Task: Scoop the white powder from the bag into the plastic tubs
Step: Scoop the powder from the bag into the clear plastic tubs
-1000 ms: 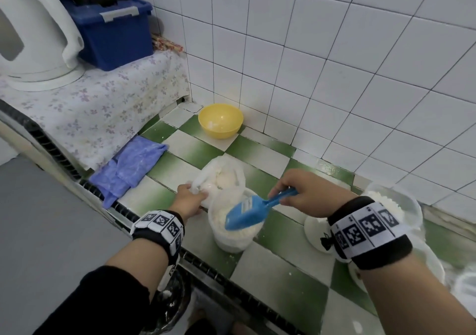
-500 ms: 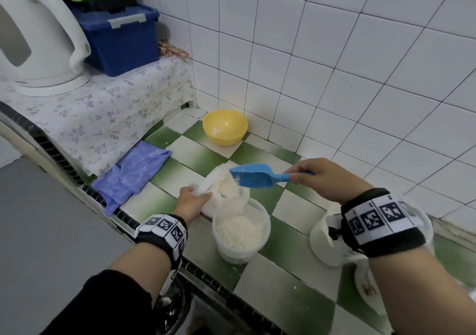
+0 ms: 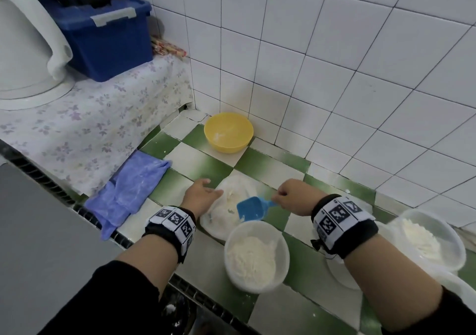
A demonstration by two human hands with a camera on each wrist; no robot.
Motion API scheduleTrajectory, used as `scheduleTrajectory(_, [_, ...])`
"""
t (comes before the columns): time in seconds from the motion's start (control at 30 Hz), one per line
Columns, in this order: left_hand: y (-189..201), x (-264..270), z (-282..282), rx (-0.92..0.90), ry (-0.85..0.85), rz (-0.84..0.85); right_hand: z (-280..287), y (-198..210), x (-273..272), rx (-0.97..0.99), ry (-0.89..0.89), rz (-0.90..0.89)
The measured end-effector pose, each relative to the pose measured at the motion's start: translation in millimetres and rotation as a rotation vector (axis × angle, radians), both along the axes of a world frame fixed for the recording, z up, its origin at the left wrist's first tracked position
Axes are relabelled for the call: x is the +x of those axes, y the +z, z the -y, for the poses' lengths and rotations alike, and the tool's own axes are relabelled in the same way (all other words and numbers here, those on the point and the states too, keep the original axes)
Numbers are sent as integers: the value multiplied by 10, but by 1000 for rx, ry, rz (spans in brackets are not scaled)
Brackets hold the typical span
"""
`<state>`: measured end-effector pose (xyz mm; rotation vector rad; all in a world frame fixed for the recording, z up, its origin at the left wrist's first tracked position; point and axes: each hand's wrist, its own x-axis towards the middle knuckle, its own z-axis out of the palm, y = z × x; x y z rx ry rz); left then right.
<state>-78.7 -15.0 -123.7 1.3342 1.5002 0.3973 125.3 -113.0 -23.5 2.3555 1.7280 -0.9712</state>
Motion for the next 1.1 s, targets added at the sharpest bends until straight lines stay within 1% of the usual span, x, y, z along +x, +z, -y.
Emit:
scheduleTrajectory(0.1, [16, 34, -96, -61, -87, -49, -80, -60, 8, 36, -47, 76])
scheduleTrajectory(0.2, [94, 32, -153, -163, -145, -39, -160, -86, 47, 82, -67, 146])
scheduleTrajectory(0.3, [206, 14, -200, -340, -326, -85, -198, -60, 59, 150, -37, 214])
scheduleTrajectory(0.37, [294, 11, -207, -481, -429, -57, -193, -48, 57, 209, -52, 169])
scheduleTrajectory(0.43, [323, 30, -249, -535, -480, -77, -158, 2, 58, 235, -117, 81])
scheduleTrajectory(0.47, [340, 50, -272, -516, -481, -112, -133, 40, 67, 232, -162, 41])
scheduleTrajectory(0.53, [319, 106, -336, -390, -446, -206, -87, 123, 98, 206, -210, 14])
scheduleTrajectory(0.6, [279, 175, -383, -267, -409, -231, -48, 164, 123, 159, -206, 23])
scheduleTrajectory(0.63, [252, 202, -396, -237, -397, -216, -34, 162, 119, 129, -199, 23])
scheduleTrajectory(0.73, [200, 267, -395, -244, -378, -170, -7, 60, 78, 30, -194, 55])
scheduleTrajectory(0.8, [169, 268, -391, -259, -353, -129, -1, -6, 57, -3, -200, 127])
scheduleTrajectory(0.9, [150, 221, -393, -267, -338, -94, 8, -43, 44, 28, -182, 281])
scheduleTrajectory(0.97, [153, 164, -379, -283, -355, -91, 2, -32, 32, 63, -167, 336])
scheduleTrajectory(1.03, [145, 114, -368, -305, -391, -102, 1, -22, 40, 79, -186, 319])
scheduleTrajectory(1.1, [158, 91, -379, -307, -427, -125, 10, -17, 81, 72, -229, 242])
